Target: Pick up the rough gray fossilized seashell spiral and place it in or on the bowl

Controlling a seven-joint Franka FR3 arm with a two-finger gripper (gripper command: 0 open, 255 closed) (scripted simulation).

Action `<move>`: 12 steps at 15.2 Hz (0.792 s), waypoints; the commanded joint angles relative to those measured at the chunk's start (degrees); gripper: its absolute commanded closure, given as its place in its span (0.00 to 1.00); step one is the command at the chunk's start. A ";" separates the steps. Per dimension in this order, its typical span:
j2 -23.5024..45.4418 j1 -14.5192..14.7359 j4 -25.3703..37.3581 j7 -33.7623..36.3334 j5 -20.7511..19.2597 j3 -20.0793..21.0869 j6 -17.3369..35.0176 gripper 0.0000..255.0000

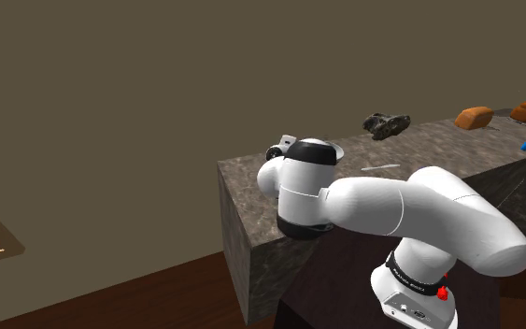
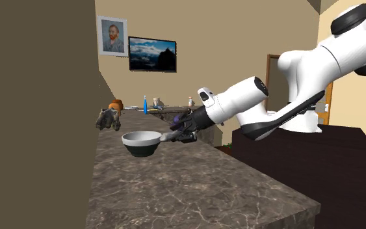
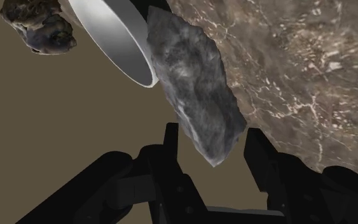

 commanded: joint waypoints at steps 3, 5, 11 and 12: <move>-2.60 0.98 -1.58 -1.62 -0.71 -1.63 -0.58 1.00; -3.76 1.42 -2.24 -2.36 -1.05 -2.42 -0.85 1.00; -6.39 -3.87 -1.97 -5.63 -2.48 -2.53 2.52 1.00; -6.84 -5.87 -1.51 -6.41 -2.91 -2.23 3.66 1.00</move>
